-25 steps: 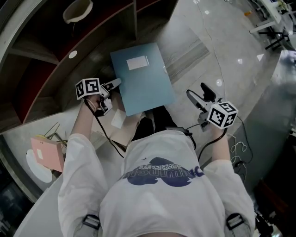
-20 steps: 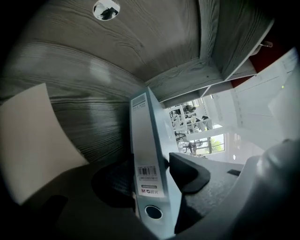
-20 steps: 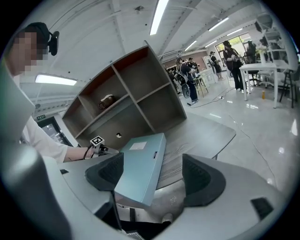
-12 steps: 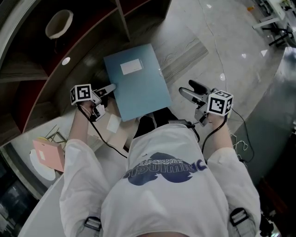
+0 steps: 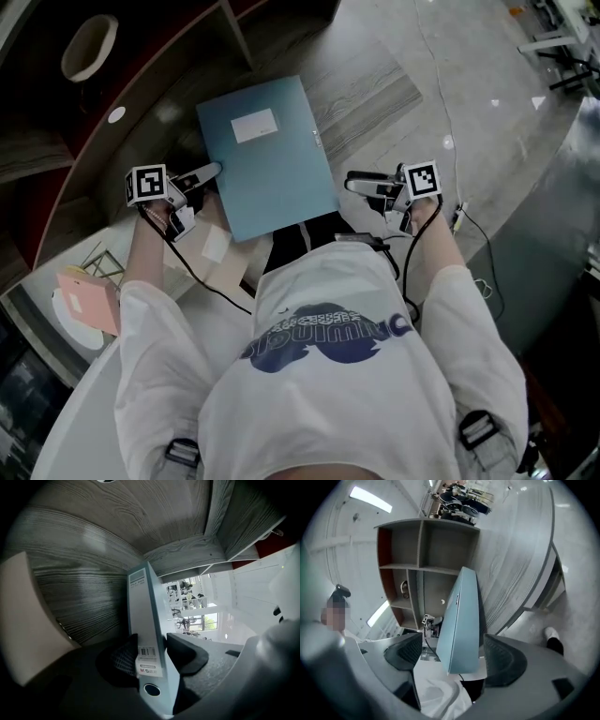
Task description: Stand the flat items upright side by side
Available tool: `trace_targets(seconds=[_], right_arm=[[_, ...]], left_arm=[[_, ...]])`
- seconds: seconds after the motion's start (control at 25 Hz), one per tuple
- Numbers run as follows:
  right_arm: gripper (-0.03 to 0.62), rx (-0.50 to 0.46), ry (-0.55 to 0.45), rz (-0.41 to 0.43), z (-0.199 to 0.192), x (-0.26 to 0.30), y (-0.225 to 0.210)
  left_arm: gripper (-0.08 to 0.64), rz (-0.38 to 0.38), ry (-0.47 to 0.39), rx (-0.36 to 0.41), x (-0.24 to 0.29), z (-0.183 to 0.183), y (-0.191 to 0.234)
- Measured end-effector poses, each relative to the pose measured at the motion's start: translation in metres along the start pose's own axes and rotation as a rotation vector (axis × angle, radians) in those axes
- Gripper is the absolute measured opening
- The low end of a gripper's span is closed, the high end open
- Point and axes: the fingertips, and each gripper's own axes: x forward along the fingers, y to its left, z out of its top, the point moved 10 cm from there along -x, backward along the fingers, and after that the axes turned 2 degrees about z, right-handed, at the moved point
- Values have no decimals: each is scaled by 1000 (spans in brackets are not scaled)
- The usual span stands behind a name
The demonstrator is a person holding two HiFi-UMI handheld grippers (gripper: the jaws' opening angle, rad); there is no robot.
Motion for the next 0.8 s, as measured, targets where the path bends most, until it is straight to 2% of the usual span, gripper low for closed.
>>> trace_targets(seconds=[0.12, 0.28, 0.52, 0.72, 0.76, 0.8], right_arm=[[379, 82, 53, 84, 0, 12, -16], [379, 145, 120, 128, 2, 27, -32], [379, 140, 233, 122, 3, 50, -43], [376, 137, 259, 119, 6, 58, -45], [365, 133, 265, 117, 6, 59, -44], [325, 129, 270, 113, 7, 60, -44]], left_arm=[[199, -8, -2, -11, -1, 0, 1], [198, -14, 8, -12, 0, 1, 1], [198, -29, -6, -15, 0, 2, 6], [198, -24, 2, -19, 1, 3, 4], [198, -26, 2, -19, 1, 3, 3], [198, -28, 2, -19, 1, 3, 3]])
